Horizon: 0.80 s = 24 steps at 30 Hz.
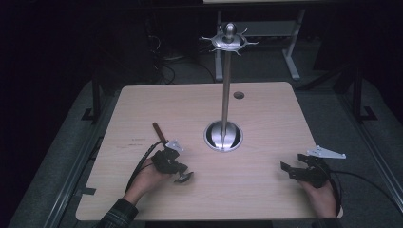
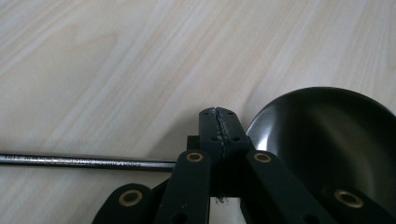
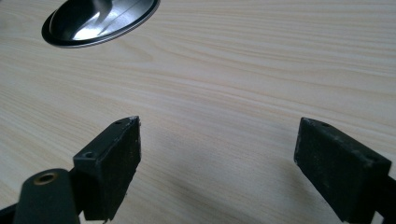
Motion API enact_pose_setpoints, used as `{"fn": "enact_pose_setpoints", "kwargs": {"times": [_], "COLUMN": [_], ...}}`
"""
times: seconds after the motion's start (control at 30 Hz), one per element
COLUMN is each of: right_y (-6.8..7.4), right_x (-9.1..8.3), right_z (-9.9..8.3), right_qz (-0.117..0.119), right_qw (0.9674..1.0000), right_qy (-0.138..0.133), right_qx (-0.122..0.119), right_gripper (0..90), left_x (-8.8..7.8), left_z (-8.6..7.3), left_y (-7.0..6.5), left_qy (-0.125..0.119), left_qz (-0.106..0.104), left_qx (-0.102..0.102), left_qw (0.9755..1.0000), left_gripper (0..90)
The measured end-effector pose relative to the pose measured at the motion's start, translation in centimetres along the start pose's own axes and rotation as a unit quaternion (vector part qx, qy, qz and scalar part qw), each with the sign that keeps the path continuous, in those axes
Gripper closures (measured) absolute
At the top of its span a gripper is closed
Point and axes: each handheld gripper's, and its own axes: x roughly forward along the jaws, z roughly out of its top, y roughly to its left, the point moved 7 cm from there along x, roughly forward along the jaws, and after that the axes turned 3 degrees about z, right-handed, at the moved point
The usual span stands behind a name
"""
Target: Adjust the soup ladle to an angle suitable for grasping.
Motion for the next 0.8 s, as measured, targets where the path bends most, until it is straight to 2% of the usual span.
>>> {"fn": "enact_pose_setpoints", "kwargs": {"times": [0.1,0.13,0.17,0.2,0.37,0.8], "right_y": [0.0,0.0,0.0,0.0,0.0,0.0], "right_x": [0.0,0.0,0.0,0.0,0.0,0.0], "right_z": [0.0,0.0,0.0,0.0,0.0,0.0], "right_qz": [0.0,0.0,0.0,-0.001,-0.001,-0.002], "right_qw": [1.0,1.0,1.0,1.0,1.0,1.0], "right_qy": [0.0,0.0,0.0,0.0,0.001,0.002], "right_qx": [0.0,0.0,0.0,0.0,0.0,0.0], "right_gripper": [14.5,14.5,14.5,14.5,14.5,14.5], "left_x": [-0.2,-0.4,-0.4,-0.3,-0.8,-2.1], "left_z": [-0.2,-0.5,-0.5,-0.6,-1.2,-3.1], "left_y": [-0.2,-0.1,-0.1,-0.3,-0.4,-0.1], "left_qy": [0.003,0.01,0.01,0.004,0.01,0.02], "left_qz": [-0.002,-0.004,-0.004,-0.005,-0.006,-0.005], "left_qx": [-0.001,0.009,0.009,-0.001,0.001,-0.01], "left_qw": [1.0,0.9999,0.9999,1.0,0.9999,0.9997], "left_gripper": [90.0,90.0,90.0,90.0,90.0,90.0]}}
